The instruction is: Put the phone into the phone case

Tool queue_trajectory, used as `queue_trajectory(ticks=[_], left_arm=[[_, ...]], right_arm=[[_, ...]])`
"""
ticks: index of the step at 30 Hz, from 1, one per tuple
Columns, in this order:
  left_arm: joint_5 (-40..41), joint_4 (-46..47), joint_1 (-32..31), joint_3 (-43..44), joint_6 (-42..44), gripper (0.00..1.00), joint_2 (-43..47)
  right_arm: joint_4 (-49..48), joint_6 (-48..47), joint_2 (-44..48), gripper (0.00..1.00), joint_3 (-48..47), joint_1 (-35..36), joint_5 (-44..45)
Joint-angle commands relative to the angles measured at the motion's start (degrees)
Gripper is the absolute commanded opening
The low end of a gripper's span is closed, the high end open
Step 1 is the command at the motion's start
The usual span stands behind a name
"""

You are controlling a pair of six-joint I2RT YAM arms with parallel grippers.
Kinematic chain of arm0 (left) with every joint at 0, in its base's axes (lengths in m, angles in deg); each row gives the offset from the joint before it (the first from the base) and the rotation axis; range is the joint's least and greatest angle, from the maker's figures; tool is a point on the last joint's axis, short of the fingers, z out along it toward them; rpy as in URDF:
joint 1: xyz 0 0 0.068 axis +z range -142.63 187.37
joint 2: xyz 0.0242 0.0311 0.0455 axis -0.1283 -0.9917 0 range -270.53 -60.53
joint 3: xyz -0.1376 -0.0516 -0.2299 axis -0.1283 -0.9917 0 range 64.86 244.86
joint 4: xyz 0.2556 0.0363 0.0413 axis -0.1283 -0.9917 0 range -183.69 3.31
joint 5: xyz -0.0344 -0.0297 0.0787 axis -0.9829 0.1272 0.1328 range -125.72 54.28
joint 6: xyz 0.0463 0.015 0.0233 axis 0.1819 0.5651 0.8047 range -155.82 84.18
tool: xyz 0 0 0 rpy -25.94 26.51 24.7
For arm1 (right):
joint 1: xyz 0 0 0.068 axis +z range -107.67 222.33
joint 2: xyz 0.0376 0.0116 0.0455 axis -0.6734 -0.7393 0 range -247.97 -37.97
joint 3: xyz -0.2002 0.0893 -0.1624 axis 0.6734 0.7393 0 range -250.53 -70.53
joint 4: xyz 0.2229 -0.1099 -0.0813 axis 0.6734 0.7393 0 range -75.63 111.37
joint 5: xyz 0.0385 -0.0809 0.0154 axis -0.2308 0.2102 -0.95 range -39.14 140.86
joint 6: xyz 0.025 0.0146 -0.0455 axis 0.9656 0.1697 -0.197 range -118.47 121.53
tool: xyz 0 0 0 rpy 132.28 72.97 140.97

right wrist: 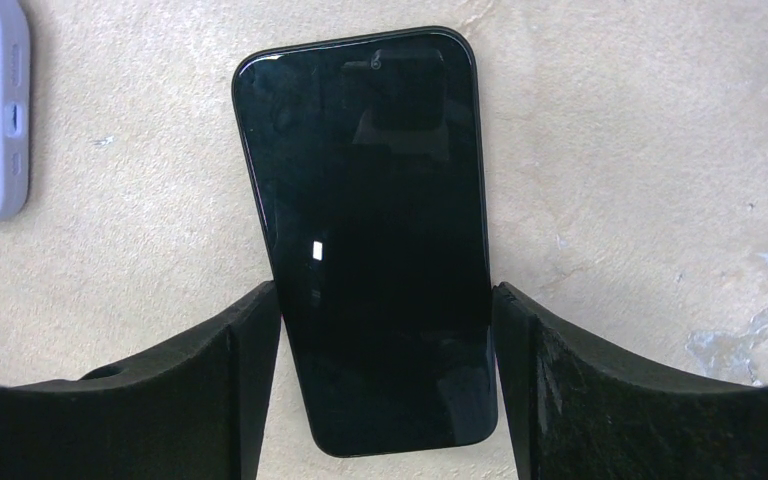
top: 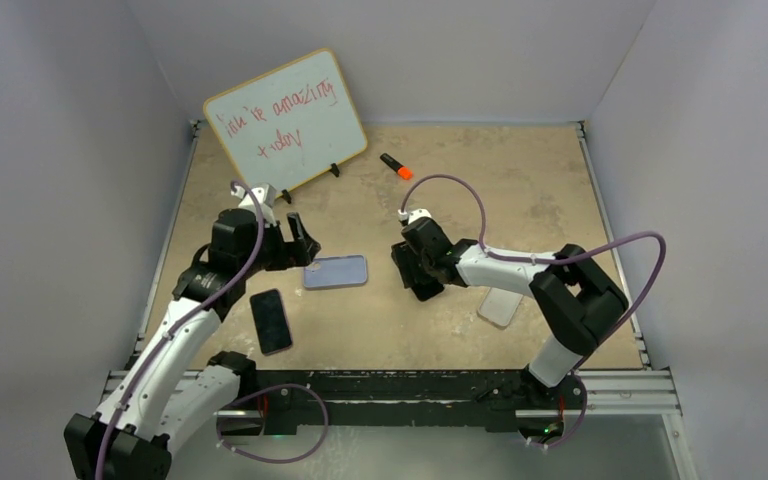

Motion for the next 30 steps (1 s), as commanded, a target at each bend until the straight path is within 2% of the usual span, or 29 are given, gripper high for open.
queue_trajectory(ticks=[1, 5, 9, 14, 18, 22, 25, 30], left_arm=[[1.99, 1.77, 0.05, -2.77, -16.35, 0.84, -3.86], [2.72, 2.20, -0.04, -5.48, -25.98, 0.83, -8.39], [3.88, 3.73, -0.04, -7.80, -33.48, 0.83, -9.20], [4.18, 7.88, -0.84, -11.73, -42.80, 0.76, -10.13], [5.86, 6.95, -2.89, -9.89, -45.56, 0.69, -13.71], [11.70, 0.78, -5.71, -6.27, -49.65, 0.56, -17.26], [12.44, -0.44, -6.75, -4.84, -51.56, 0.49, -19.88], [13.22, 0.97, -8.88, -2.38, -51.66, 0.45, -23.99]], right_arm=[[4.82, 6.70, 1.80, 0.62, 0.19, 0.16, 2.90], [6.42, 9.30, 3.22, 0.61, 1.05, 0.17, 3.26], [6.92, 10.26, 4.51, 0.60, 2.56, 0.08, 4.45], [4.99, 10.93, 5.87, 0.58, 4.03, 0.03, 3.25], [4.27, 10.99, 6.44, 0.57, 4.52, 0.08, 2.54], [3.28, 11.16, 7.19, 0.56, 5.35, 0.08, 1.72], [3.35, 11.11, 7.76, 0.56, 5.58, 0.04, 1.64], [3.13, 10.96, 9.33, 0.55, 6.15, 0.06, 1.85]])
